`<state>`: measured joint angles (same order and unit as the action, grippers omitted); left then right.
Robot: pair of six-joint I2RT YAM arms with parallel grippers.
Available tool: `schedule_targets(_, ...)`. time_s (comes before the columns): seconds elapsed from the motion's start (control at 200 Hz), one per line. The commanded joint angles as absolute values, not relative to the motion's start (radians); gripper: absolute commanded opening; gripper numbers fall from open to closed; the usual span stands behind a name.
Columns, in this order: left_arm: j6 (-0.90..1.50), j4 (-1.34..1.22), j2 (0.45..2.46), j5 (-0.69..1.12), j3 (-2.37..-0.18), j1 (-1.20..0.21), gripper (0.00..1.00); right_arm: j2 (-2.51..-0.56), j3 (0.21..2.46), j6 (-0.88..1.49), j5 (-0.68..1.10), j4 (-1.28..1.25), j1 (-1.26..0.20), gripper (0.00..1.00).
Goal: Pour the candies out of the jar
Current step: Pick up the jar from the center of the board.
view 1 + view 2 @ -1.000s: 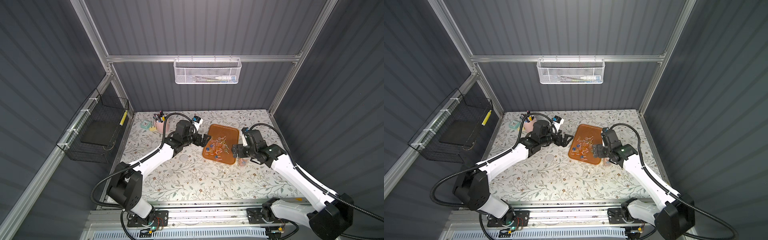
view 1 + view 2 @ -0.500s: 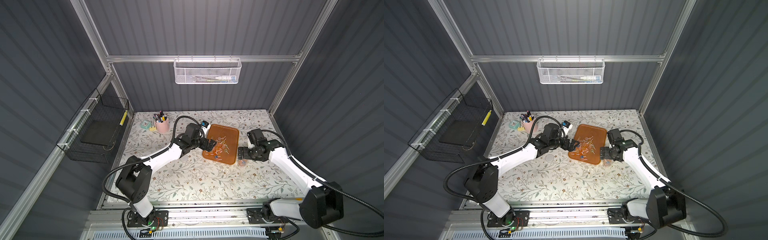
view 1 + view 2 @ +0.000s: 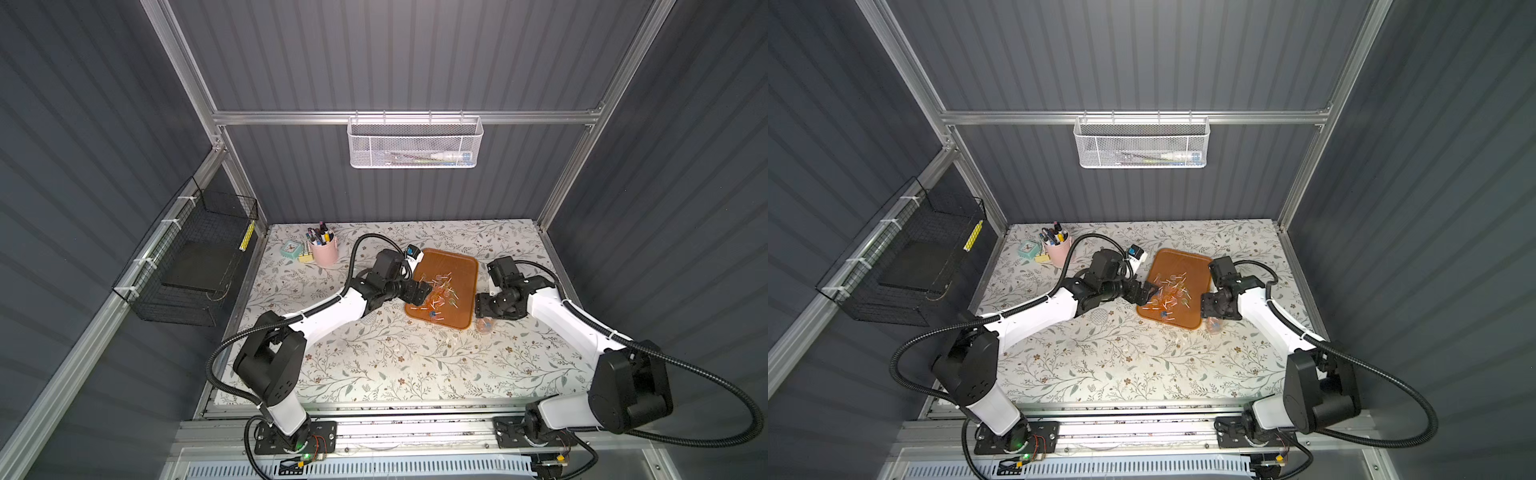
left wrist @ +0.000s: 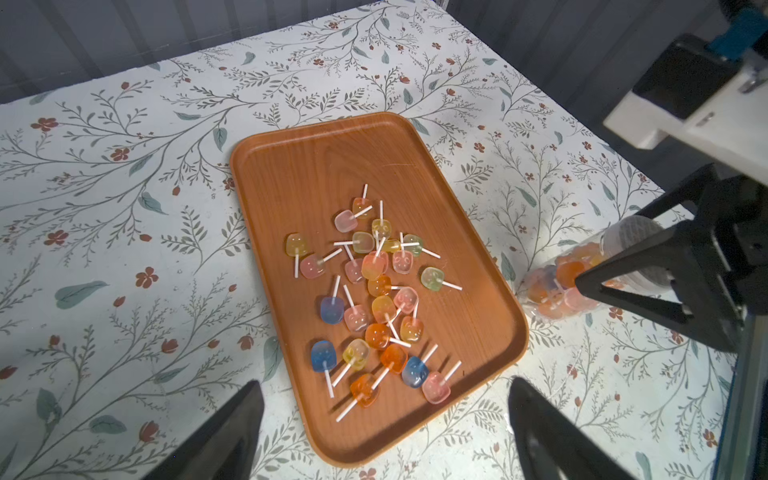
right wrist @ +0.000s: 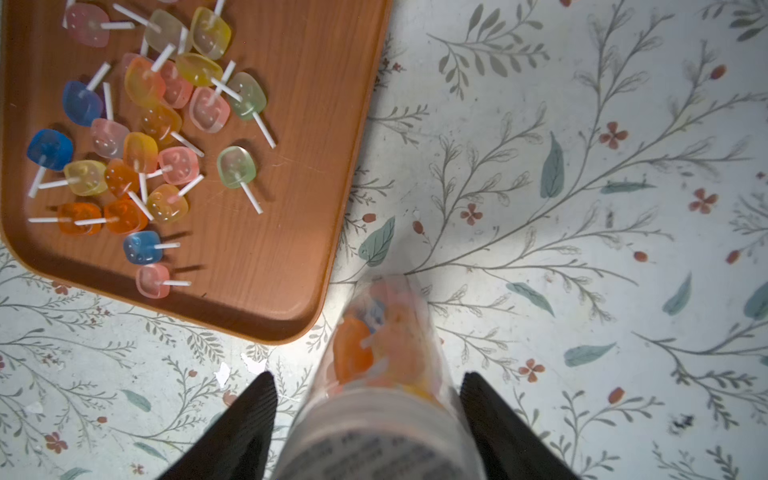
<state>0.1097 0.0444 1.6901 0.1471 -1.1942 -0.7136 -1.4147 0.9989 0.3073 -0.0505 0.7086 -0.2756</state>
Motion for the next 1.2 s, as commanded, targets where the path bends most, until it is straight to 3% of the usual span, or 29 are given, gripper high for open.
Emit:
schedule_targets(0.0,0.094,0.063,1.712,0.135,-1.200,-0.721,0.89,-1.415,0.993,0.307,-0.066,0.709,-0.272,0.66)
schedule_targets(0.285,0.094,0.049,1.690,0.126,-1.171,-0.726,0.88,-1.421,0.993,0.298,-0.089,0.711,-0.272,0.55)
schedule_targets(0.435,0.094,0.053,1.693,0.122,-1.167,-0.730,0.88,-1.427,0.986,0.307,-0.072,0.708,-0.273,0.66)
schedule_targets(0.61,0.092,0.056,1.685,0.110,-1.160,-0.731,0.87,-1.428,0.974,0.322,-0.071,0.697,-0.276,0.66)
schedule_targets(0.88,0.065,0.025,1.666,0.186,-1.125,-0.732,0.90,-1.375,1.062,0.306,-0.036,0.779,-0.276,0.45)
schedule_targets(0.955,0.032,0.015,1.653,0.241,-1.117,-0.733,0.99,-1.352,1.144,0.277,0.019,0.851,-0.276,0.45)
schedule_targets(1.196,-0.023,-0.062,1.577,0.458,-1.103,-0.735,1.00,-1.405,1.362,0.256,0.411,0.975,-0.276,0.45)
